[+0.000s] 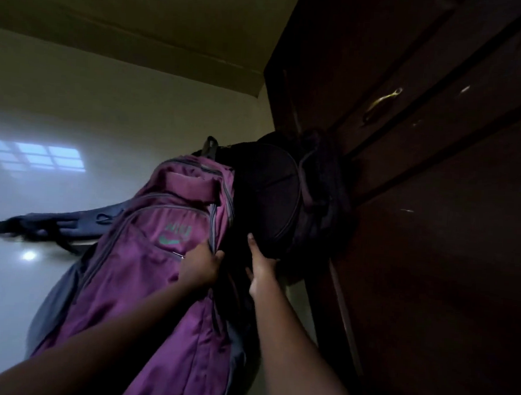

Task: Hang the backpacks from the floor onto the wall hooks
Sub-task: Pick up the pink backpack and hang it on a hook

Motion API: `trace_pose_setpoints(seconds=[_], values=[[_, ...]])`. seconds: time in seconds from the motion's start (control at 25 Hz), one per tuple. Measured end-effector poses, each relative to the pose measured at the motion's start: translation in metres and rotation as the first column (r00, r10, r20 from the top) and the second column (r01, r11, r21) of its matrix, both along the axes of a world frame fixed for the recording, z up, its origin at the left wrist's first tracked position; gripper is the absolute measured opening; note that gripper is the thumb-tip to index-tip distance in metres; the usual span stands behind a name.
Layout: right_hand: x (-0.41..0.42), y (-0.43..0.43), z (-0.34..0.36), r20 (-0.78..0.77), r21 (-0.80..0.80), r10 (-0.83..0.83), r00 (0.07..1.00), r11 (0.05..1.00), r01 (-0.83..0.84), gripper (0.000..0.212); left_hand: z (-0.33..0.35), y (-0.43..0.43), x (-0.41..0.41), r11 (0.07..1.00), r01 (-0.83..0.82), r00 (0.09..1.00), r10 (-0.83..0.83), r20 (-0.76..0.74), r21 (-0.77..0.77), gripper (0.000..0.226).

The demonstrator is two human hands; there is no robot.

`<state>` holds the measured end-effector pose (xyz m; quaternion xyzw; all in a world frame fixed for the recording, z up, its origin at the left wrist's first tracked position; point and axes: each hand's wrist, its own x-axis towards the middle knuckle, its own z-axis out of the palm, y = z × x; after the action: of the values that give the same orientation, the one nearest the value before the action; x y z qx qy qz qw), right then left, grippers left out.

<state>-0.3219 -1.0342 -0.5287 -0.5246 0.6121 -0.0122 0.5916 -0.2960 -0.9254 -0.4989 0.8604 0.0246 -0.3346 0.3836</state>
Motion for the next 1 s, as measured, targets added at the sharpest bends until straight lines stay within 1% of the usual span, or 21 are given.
trace_pose_setpoints(seconds=[0.04,0.08,0.12,0.2,0.28,0.36,0.48,0.6,0.72,0.84,1.0], values=[[0.008,-0.004,0.002,0.037,0.024,0.014,0.999,1.000,-0.015,0.121,-0.004,-0.004,0.004,0.999,-0.026,1.000,0.026,0.009,-0.023,0.038],[0.017,-0.007,0.001,0.049,0.048,0.022,0.999,0.999,-0.025,0.101,-0.005,-0.005,0.010,0.997,-0.062,0.998,0.063,0.013,-0.035,0.038],[0.023,-0.006,0.002,0.037,0.055,0.045,0.998,0.997,-0.047,0.086,-0.005,-0.003,0.014,0.993,-0.101,0.995,0.101,0.006,-0.053,0.037],[0.030,0.007,0.018,0.001,0.069,0.112,0.994,0.991,-0.112,0.067,0.004,0.011,0.018,0.980,-0.186,0.983,0.185,-0.022,-0.072,0.034],[0.030,0.027,0.047,-0.010,0.125,0.180,0.984,0.976,-0.177,0.059,0.029,0.036,0.016,0.952,-0.286,0.958,0.283,-0.048,-0.110,0.030],[0.030,0.042,0.081,-0.008,0.156,0.231,0.973,0.961,-0.227,0.056,0.063,0.062,0.013,0.922,-0.368,0.930,0.363,-0.063,-0.122,0.029],[0.038,0.080,0.135,-0.032,0.175,0.334,0.942,0.930,-0.323,0.059,0.129,0.111,0.013,0.903,-0.424,0.906,0.423,-0.026,-0.075,0.035],[0.049,0.131,0.197,-0.067,0.211,0.460,0.885,0.874,-0.438,0.058,0.201,0.169,0.017,0.873,-0.486,0.874,0.486,-0.002,-0.049,0.039],[0.058,0.186,0.233,-0.052,0.205,0.558,0.829,0.818,-0.538,0.056,0.249,0.226,0.010,0.829,-0.560,0.828,0.560,0.026,-0.007,0.037],[0.054,0.269,0.268,-0.028,0.248,0.677,0.736,0.718,-0.651,0.056,0.289,0.303,-0.006,0.783,-0.621,0.783,0.620,0.052,0.027,0.034],[0.036,0.376,0.311,-0.001,0.294,0.815,0.580,0.554,-0.779,0.066,0.329,0.401,-0.036,0.744,-0.666,0.746,0.663,0.065,0.056,0.034]])
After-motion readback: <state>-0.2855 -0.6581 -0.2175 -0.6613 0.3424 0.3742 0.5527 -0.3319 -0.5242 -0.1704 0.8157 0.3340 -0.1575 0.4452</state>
